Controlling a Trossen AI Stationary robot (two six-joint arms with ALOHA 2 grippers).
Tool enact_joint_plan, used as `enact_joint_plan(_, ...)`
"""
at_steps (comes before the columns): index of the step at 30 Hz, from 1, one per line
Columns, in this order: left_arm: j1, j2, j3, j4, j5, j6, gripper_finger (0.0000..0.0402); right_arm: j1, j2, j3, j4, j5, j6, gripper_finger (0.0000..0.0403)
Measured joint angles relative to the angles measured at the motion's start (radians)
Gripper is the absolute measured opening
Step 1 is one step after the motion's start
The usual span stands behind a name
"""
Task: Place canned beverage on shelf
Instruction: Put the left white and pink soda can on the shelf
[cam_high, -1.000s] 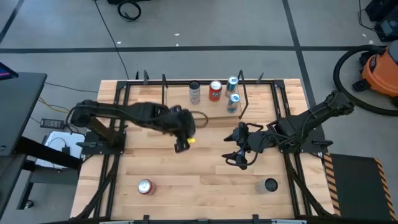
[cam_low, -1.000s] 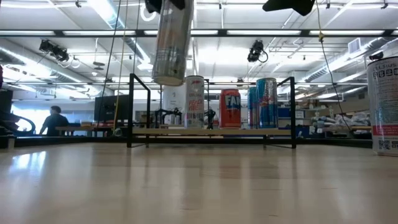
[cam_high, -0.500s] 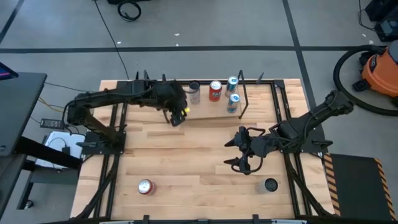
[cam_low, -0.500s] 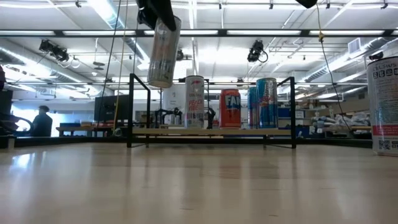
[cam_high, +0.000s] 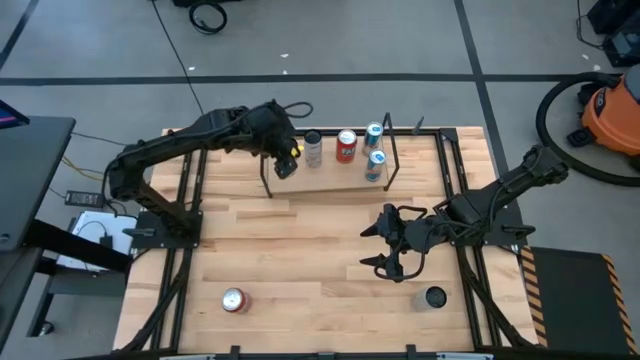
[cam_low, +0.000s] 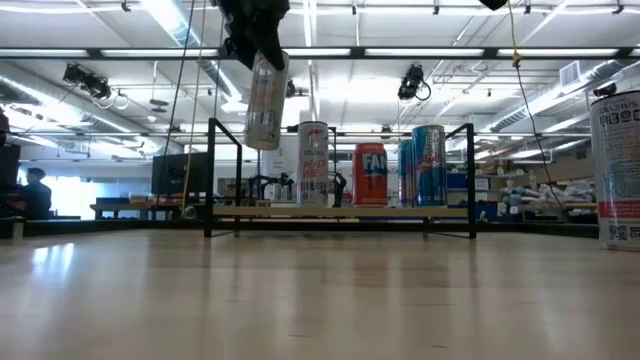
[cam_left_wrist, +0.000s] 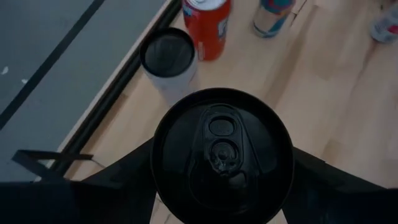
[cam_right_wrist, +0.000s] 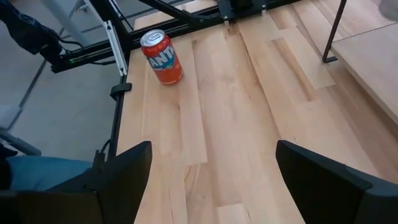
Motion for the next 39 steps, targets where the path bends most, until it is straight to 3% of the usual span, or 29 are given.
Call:
enact_joint_plan(29,0.201,0.002,-0.385,0.438,0.133,0.066,0.0261,0.0,0.0,0.0,-0.001,0.0,-0.106,0.0352)
enact_joint_plan(39,0.256,0.002,-0.399,0.476,0.154,0.079,0.0261,0.0,0.0,0.0,-0.001,0.0,-0.106,0.0352)
